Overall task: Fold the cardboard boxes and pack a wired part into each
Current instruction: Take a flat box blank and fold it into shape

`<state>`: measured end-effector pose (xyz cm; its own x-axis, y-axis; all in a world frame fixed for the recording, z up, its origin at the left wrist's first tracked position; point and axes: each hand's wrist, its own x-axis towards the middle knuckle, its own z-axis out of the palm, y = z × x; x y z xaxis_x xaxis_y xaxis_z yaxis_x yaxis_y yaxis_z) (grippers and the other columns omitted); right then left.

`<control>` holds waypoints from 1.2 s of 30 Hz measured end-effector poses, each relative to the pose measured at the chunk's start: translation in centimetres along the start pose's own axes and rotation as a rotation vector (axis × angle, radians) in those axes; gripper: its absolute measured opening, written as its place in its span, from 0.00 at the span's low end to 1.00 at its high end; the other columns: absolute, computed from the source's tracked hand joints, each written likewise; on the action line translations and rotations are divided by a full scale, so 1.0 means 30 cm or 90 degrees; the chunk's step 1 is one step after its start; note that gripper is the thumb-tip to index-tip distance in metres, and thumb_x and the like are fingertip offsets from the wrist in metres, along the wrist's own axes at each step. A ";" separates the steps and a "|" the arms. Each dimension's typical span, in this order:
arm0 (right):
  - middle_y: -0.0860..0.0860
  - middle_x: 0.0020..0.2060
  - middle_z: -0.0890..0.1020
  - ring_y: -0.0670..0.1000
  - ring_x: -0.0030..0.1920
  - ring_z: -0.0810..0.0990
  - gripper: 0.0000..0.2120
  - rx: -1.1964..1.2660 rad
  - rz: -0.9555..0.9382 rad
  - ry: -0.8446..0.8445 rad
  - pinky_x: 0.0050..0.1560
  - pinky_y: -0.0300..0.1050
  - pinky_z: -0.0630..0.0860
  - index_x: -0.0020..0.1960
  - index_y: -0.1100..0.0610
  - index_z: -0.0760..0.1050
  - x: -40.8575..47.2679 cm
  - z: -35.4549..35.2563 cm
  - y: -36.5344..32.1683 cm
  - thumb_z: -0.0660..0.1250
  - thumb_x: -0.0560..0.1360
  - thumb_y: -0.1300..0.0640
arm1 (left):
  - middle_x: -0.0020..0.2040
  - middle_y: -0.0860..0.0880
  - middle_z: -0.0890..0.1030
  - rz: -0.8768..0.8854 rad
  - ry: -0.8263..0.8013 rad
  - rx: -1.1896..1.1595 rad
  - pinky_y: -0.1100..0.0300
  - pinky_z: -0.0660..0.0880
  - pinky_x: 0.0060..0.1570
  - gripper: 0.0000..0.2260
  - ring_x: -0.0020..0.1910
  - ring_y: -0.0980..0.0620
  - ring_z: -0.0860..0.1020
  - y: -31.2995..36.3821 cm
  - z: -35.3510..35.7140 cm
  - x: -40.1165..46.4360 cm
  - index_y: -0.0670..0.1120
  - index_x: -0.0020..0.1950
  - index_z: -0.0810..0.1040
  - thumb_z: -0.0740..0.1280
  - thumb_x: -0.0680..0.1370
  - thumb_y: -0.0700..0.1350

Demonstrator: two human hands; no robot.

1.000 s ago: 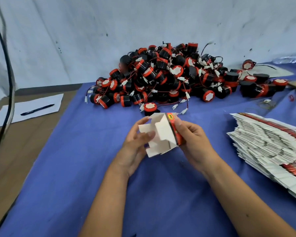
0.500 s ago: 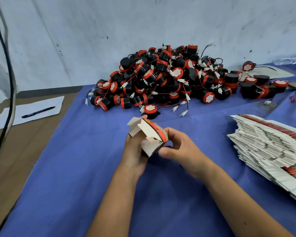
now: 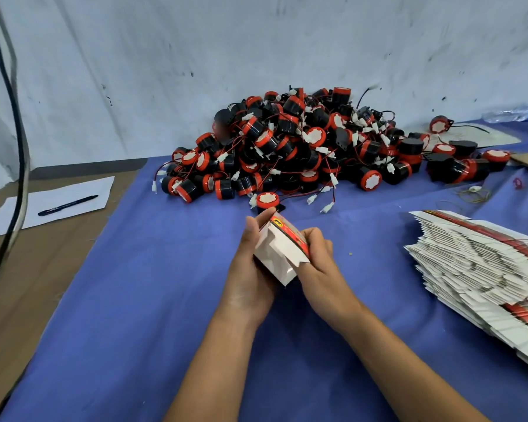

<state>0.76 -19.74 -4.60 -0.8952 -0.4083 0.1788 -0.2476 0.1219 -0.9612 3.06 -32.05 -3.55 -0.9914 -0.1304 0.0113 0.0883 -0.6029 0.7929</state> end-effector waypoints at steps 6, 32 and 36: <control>0.36 0.63 0.65 0.39 0.71 0.61 0.27 -0.027 -0.088 -0.143 0.66 0.35 0.68 0.70 0.37 0.58 -0.035 0.036 -0.016 0.64 0.73 0.38 | 0.44 0.42 0.74 0.090 0.237 -0.034 0.49 0.74 0.46 0.27 0.47 0.42 0.75 -0.012 0.029 0.009 0.42 0.54 0.73 0.73 0.69 0.62; 0.43 0.46 0.86 0.42 0.42 0.83 0.17 0.120 -0.056 0.028 0.39 0.35 0.77 0.64 0.46 0.78 0.014 -0.038 -0.024 0.65 0.81 0.63 | 0.68 0.45 0.80 0.213 0.073 0.359 0.43 0.77 0.65 0.28 0.67 0.44 0.79 -0.038 0.034 -0.002 0.53 0.73 0.74 0.56 0.79 0.66; 0.52 0.55 0.86 0.55 0.56 0.84 0.13 0.208 -0.058 -0.074 0.53 0.48 0.82 0.64 0.49 0.80 0.016 -0.069 -0.025 0.69 0.79 0.55 | 0.65 0.46 0.82 0.224 0.096 0.371 0.43 0.79 0.61 0.27 0.63 0.45 0.81 -0.037 0.005 0.014 0.52 0.71 0.76 0.55 0.80 0.66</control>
<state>-0.25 -18.14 -3.36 -0.8226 -0.5060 0.2594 -0.1758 -0.2076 -0.9623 2.52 -31.30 -4.33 -0.8852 -0.3737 0.2769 0.2947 0.0100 0.9555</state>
